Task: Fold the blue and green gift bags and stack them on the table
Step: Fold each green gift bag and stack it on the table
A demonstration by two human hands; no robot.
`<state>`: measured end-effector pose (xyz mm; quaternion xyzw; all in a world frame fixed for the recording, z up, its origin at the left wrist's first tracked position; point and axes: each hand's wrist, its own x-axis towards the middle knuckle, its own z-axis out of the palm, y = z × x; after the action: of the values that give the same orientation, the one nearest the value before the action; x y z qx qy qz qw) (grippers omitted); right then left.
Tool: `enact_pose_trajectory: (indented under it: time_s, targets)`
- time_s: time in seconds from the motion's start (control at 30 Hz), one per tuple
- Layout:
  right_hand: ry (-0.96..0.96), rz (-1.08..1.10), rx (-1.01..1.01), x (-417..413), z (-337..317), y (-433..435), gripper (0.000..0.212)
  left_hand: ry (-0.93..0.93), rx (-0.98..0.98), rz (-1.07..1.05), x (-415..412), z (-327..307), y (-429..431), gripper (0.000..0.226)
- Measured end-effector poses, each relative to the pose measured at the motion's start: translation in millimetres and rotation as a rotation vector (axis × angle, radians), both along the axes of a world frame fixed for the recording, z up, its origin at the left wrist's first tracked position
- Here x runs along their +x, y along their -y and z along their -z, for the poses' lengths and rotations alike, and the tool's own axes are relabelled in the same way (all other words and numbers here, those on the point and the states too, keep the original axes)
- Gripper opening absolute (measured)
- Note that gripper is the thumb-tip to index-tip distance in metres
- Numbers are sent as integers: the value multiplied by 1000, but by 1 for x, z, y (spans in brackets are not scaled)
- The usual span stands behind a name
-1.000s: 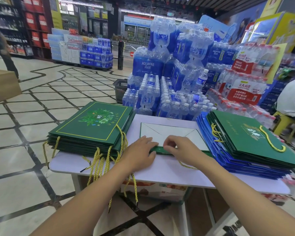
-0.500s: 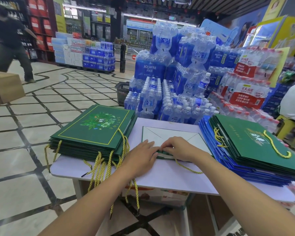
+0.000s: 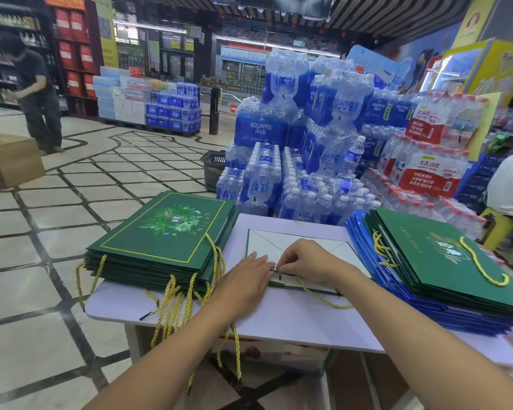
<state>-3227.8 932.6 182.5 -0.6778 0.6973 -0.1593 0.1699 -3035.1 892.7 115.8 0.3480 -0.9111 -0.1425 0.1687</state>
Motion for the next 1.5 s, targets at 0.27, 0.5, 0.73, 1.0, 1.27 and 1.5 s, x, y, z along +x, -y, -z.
enact_pose_trajectory:
  time_s: [0.27, 0.5, 0.73, 1.0, 1.27, 1.5]
  targets:
    - [-63, 87, -247, 4, 0, -23, 20, -40, 13, -13, 0, 3, 2, 47]
    - [-192, 335, -153, 39, 20, -49, 34, -31, 29, -26, -2, 4, 5, 47]
    - [-156, 494, -234, 57, 31, -42, 35, -30, 32, -36, 0, 8, 7, 46]
    - [141, 477, -30, 54, 19, -46, 34, -20, 35, -22, -1, 8, 6, 47]
    - [592, 477, -44, 32, -20, -44, 28, 13, -10, -14, 0, 0, -1, 46]
    - [-374, 269, 9, 13, 10, -62, 33, -20, 52, -20, 3, 0, 0, 52]
